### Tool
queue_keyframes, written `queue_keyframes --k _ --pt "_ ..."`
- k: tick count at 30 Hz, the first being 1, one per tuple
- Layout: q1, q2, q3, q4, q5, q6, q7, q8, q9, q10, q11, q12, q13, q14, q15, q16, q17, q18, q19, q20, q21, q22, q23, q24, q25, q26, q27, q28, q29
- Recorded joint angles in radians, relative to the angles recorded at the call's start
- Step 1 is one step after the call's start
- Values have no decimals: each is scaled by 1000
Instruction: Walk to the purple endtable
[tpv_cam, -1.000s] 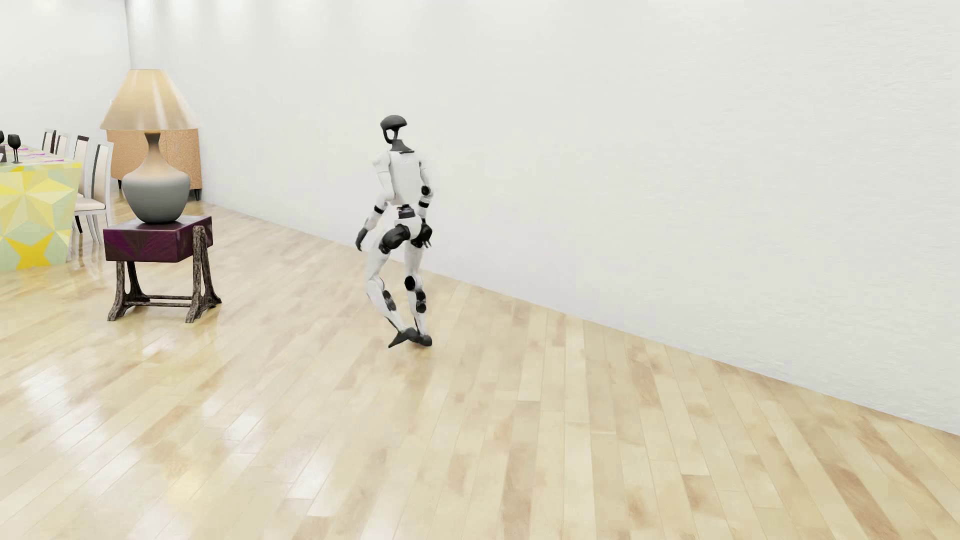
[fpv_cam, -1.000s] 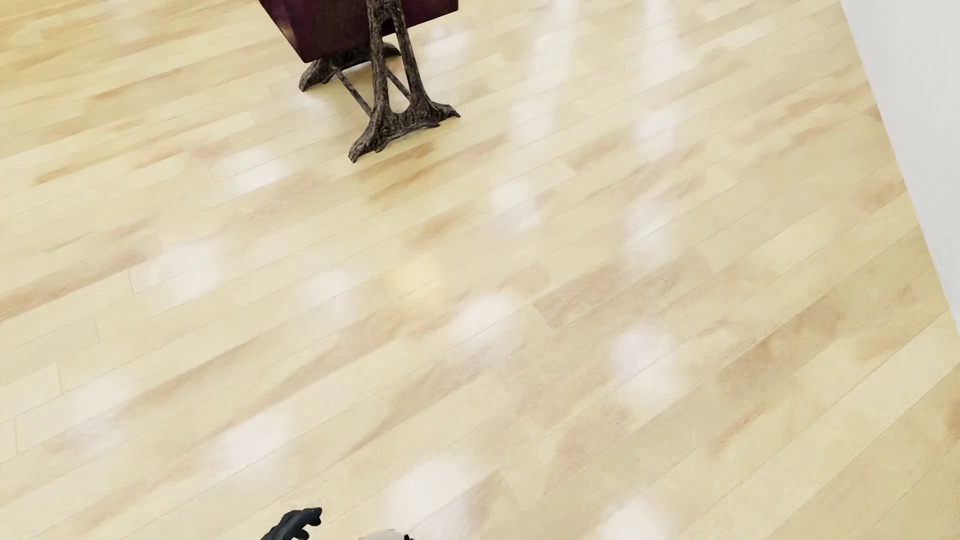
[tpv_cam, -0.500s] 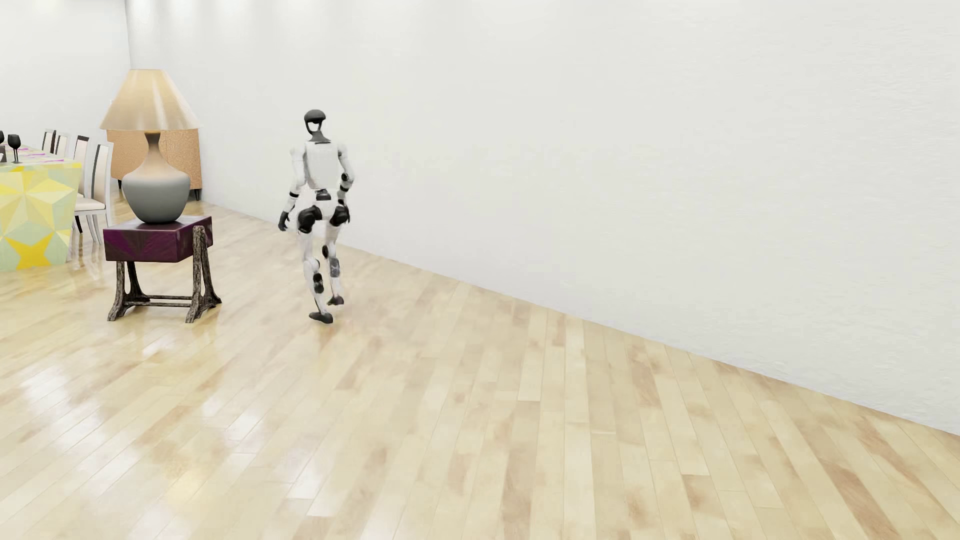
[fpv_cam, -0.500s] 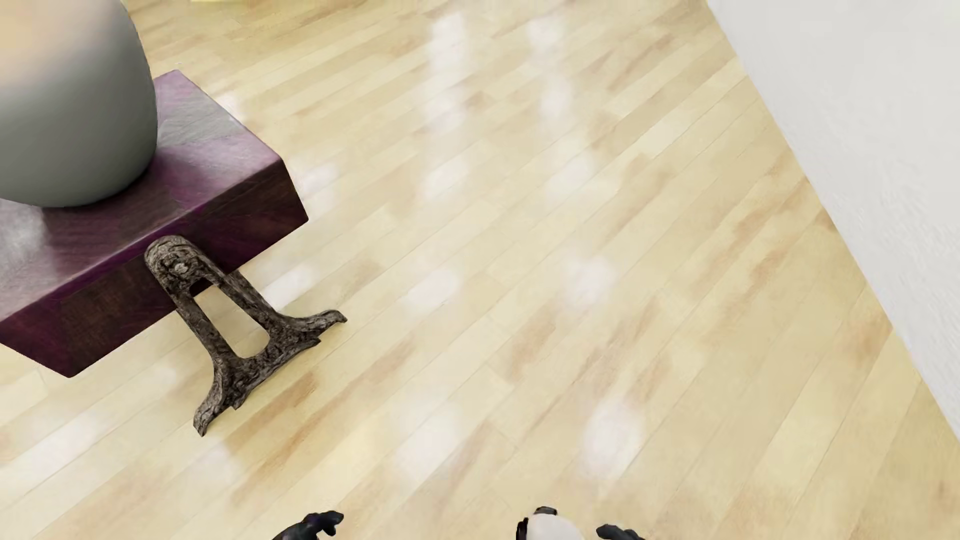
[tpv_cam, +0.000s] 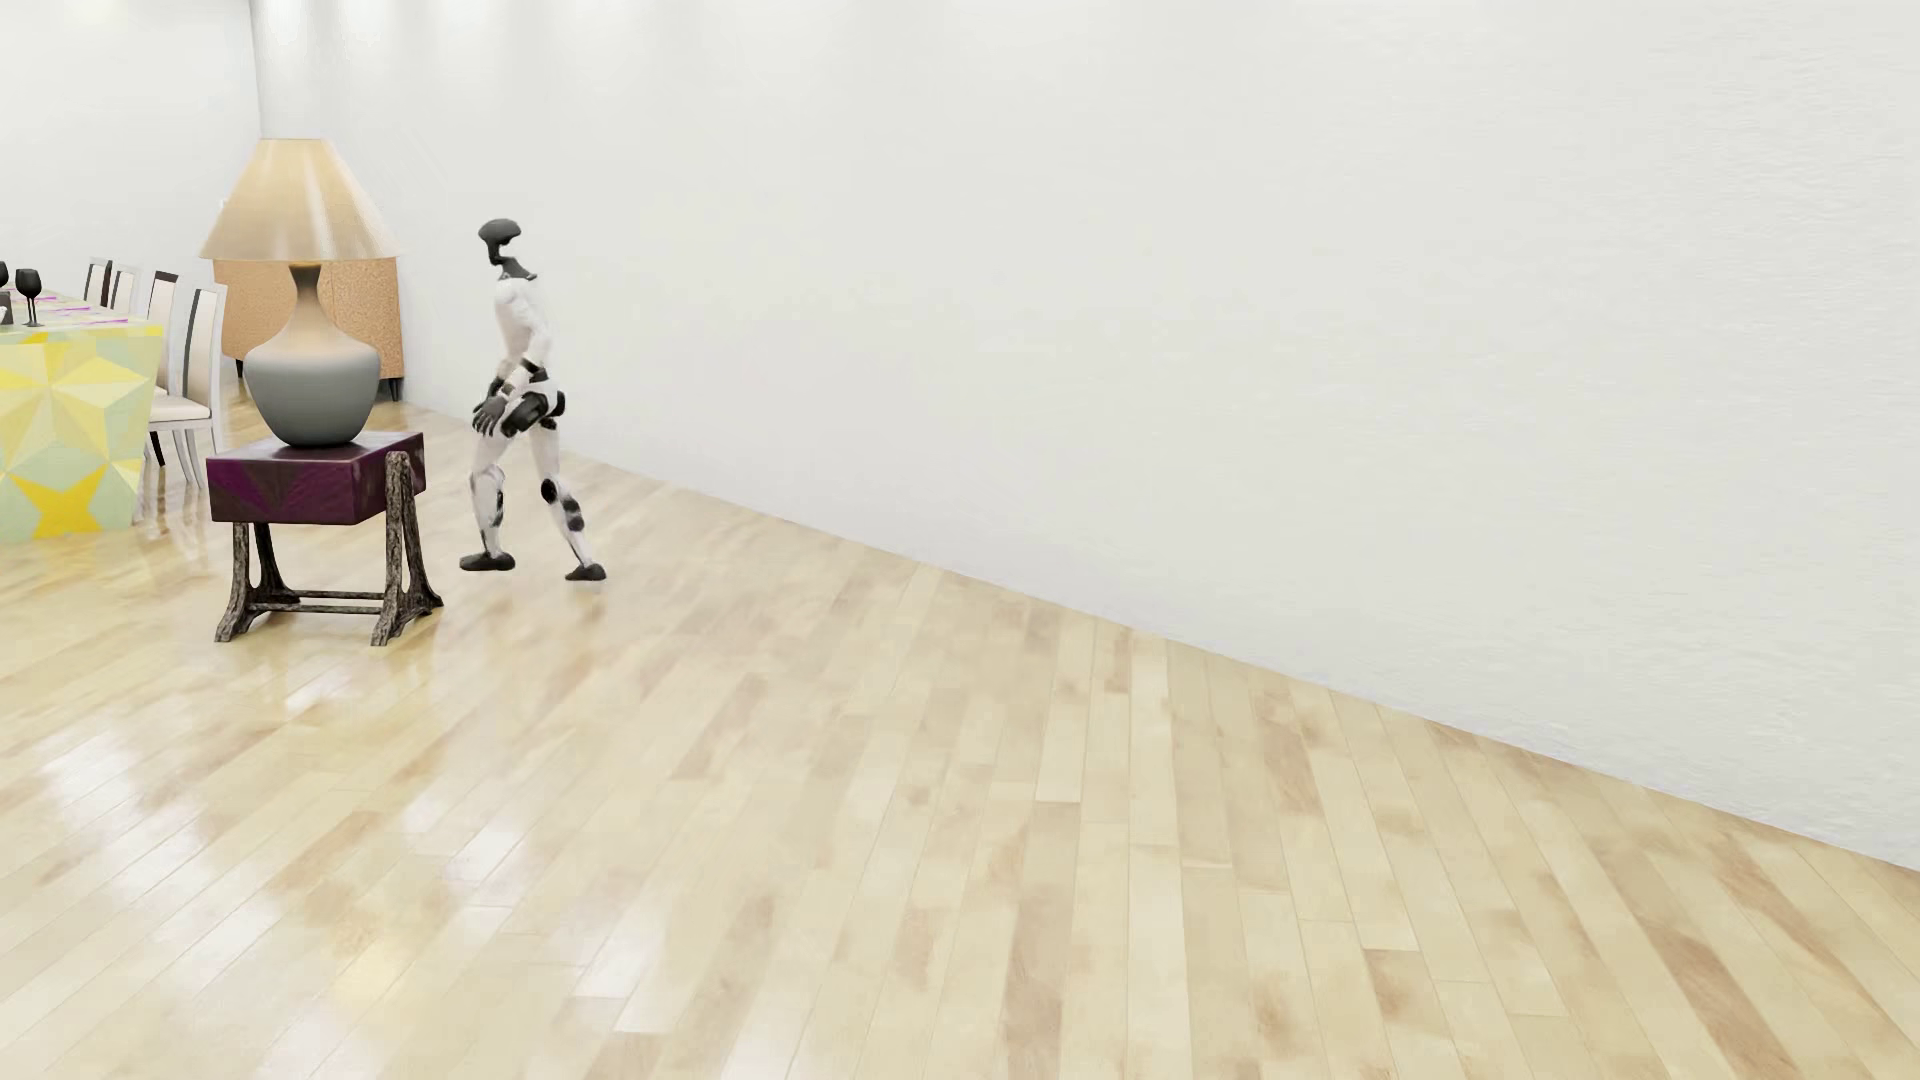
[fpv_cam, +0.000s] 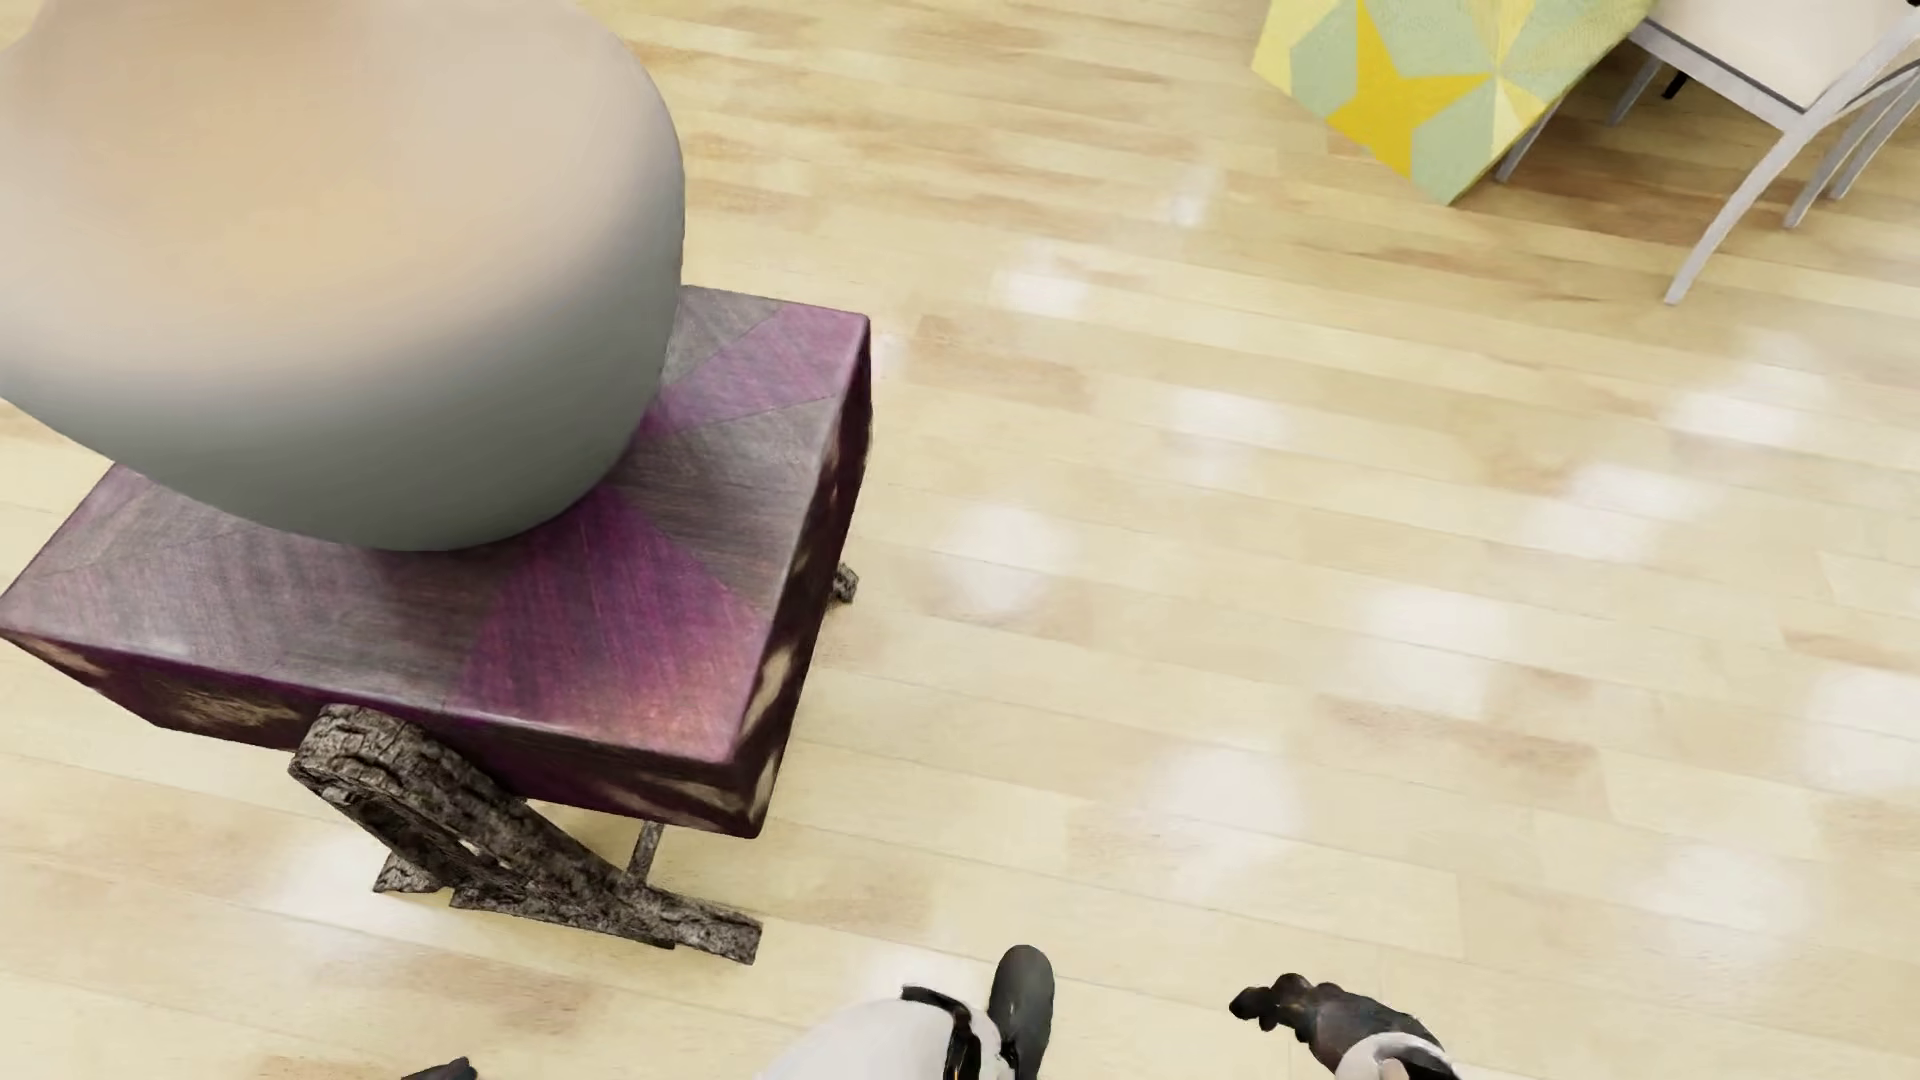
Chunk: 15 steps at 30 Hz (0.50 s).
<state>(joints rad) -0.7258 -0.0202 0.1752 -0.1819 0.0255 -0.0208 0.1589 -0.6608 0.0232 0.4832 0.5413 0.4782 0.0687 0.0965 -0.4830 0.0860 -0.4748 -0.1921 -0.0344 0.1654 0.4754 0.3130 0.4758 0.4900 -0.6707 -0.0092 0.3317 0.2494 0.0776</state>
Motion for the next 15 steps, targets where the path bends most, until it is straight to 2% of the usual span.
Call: queue_keyframes --k 1,2,3,4,5,6,7,8,9,10,11,12,13,14,15 --pt "67 10 18 83 15 7 386 8 -10 -115 114 59 -71 95 28 -49 -68 416 50 130 8 -55 -34 -44 4 42 1 20 3" --pt "151 -34 62 182 4 10 410 62 -15 -72 374 125 -129 -208 158 -110 -120 439 140 272 13 -109 -63 -92 -18 57 10 57 -26" --pt "163 -133 105 235 -45 19 394 125 -5 53 689 155 -169 -362 332 -180 -167 440 176 385 -10 -113 -76 -139 -44 26 28 101 -89" --pt "130 -249 135 252 -133 23 337 162 13 203 931 106 -133 -443 326 -220 -197 440 153 459 -87 -97 -102 -172 -49 21 49 152 -187" --pt "99 -372 139 236 -239 27 262 200 29 304 1055 20 -46 -487 274 -228 -182 440 25 479 -195 -76 -125 -196 -10 22 62 195 -284" --pt "81 -483 120 194 -321 32 173 257 35 347 1040 -47 42 -502 223 -209 -157 440 -41 433 -274 -53 -127 -200 62 -5 61 186 -322" --pt "80 -582 84 141 -358 40 76 332 35 347 917 -100 134 -490 205 -168 -130 440 -101 310 -303 -27 -108 -141 110 -46 52 125 -296" --pt "86 -631 41 94 -359 47 -20 415 31 339 707 -121 201 -470 177 -94 -112 440 -104 149 -293 -2 -71 -13 102 -95 49 15 -216" --pt "95 -636 -5 66 -332 55 -80 542 25 341 461 -153 264 -468 227 -15 -87 440 -90 -9 -283 7 -44 150 54 -120 48 -119 -135" --pt "105 -594 -53 69 -245 66 -108 810 17 352 260 -196 320 -499 422 47 -32 445 74 -139 -292 -7 -34 278 9 -131 47 -264 -85" --pt "87 -471 -80 49 -173 70 -173 992 10 399 181 -249 375 -534 340 73 32 415 272 -246 -333 -27 -39 336 -13 -132 49 -385 -73" --pt "59 -376 -89 19 -173 71 -278 936 9 458 136 -305 411 -548 198 84 114 345 282 -321 -376 -46 -47 336 -22 -125 49 -441 -86" --pt "27 -311 -99 42 -215 76 -299 745 10 493 84 -346 411 -546 97 86 197 308 282 -357 -404 -57 -39 306 -37 -110 53 -427 -111" --pt "3 -255 -115 148 -220 84 -175 608 7 477 8 -362 375 -540 53 78 268 322 282 -357 -412 -55 -9 282 -60 -85 69 -369 -136" --pt "7 -212 -127 255 -194 92 -30 550 1 445 -73 -354 318 -532 62 67 322 342 282 -336 -401 -48 38 280 -78 -52 92 -305 -145"
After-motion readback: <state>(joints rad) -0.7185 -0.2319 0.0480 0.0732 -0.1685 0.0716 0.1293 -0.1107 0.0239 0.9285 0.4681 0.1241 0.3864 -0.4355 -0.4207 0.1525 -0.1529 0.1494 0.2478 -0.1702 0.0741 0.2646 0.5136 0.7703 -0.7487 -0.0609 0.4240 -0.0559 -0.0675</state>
